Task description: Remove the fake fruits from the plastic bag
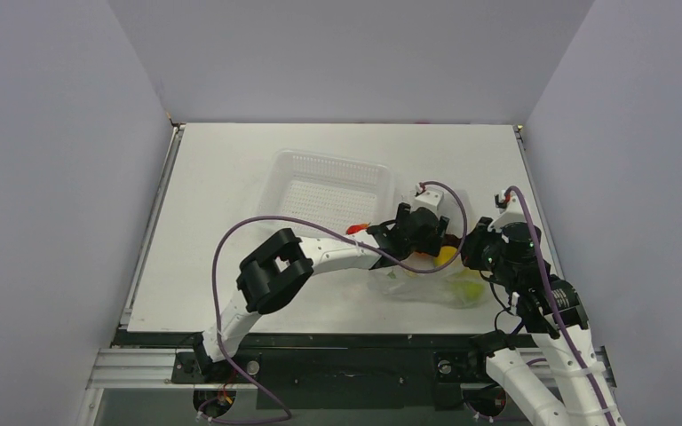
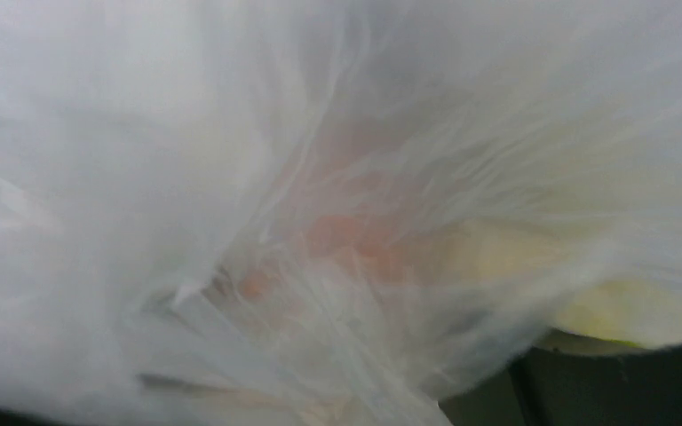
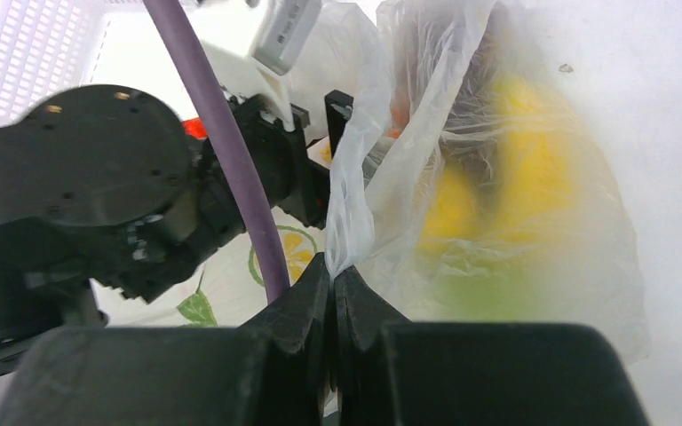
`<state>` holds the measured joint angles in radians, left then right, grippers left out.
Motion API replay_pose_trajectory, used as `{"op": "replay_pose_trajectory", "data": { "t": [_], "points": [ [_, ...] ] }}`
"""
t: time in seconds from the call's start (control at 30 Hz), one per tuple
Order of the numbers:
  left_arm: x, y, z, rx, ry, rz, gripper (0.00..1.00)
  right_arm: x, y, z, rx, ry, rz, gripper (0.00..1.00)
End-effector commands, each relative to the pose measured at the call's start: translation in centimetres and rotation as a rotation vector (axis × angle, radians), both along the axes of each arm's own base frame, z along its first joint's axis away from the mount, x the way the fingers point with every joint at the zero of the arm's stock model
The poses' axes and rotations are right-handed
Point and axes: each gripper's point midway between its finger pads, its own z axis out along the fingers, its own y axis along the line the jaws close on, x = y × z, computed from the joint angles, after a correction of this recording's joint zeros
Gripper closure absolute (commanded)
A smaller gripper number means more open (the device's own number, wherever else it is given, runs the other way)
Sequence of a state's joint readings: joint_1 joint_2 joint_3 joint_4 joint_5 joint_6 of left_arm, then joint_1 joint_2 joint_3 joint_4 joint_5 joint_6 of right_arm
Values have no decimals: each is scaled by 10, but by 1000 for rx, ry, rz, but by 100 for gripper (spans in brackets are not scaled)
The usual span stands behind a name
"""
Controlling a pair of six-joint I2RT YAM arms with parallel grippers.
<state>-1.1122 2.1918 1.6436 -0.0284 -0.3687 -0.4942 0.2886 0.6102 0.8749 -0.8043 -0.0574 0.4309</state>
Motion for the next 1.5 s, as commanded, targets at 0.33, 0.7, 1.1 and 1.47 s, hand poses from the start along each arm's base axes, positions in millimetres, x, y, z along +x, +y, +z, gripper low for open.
{"op": "replay_pose_trajectory", "data": {
  "t": [0.33,0.7,1.1,1.47],
  "points": [
    [-4,-3,-41,91,42,-56,61,2,3,22,31,-78,10,100],
    [-46,-5,41,-93,101,-253,81,6,-3,24,0,-86,-11,100],
    [-78,16,108,-424,224,-418,86,8,-5,20,-15,-74,-22,100],
    [-56,77,173,-527,130,-349,90,10,-6,16,-26,-66,-24,100]
  ]
}}
